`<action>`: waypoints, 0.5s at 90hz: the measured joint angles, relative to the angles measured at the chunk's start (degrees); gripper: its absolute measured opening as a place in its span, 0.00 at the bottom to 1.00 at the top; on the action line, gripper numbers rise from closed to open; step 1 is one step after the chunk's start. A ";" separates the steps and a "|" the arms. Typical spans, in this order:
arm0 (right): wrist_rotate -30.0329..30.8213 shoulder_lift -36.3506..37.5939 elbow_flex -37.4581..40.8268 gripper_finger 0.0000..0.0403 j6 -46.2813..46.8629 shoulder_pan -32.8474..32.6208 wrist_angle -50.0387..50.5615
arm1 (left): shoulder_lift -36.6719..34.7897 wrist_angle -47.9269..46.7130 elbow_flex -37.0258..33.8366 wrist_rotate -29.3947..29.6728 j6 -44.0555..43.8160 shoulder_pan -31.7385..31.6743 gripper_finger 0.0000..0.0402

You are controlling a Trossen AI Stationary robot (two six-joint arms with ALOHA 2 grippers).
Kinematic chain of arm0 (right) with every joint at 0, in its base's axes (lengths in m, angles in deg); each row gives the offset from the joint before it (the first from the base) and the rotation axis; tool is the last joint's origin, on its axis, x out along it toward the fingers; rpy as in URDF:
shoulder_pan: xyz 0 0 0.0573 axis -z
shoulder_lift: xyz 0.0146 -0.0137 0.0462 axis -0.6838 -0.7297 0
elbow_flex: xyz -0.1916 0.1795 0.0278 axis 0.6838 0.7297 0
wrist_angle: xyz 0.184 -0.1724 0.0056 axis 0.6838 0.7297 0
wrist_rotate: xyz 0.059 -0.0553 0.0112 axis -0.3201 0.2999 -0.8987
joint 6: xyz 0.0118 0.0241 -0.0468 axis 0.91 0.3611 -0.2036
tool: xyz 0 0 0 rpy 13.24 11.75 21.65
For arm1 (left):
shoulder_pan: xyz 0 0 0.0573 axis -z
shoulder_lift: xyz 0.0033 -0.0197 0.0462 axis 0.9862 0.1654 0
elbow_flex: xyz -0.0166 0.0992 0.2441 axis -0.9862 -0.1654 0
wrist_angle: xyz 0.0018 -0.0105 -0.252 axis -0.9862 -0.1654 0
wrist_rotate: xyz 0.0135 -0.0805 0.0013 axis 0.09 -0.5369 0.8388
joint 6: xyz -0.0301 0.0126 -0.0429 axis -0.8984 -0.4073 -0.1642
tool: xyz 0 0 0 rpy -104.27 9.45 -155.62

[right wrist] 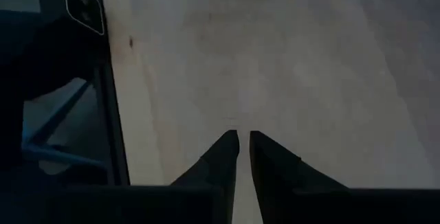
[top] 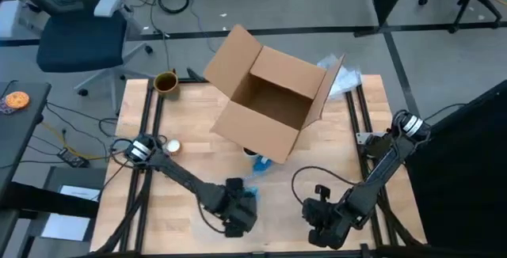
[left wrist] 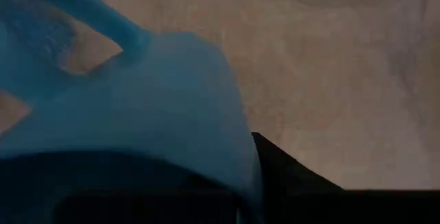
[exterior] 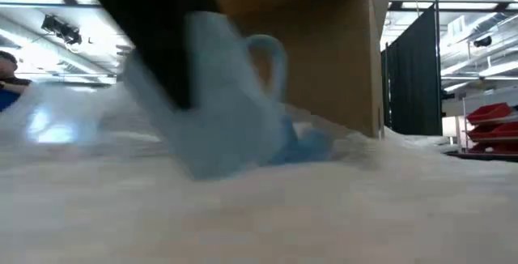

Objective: Wrap mug
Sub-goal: Wrap the blue mug with the bubble wrap on the table

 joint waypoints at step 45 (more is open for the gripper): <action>0.52 0.00 0.00 0.05 -0.48 0.52 -0.72 | -4.54 -4.69 -0.52 -2.43 14.88 0.20 0.00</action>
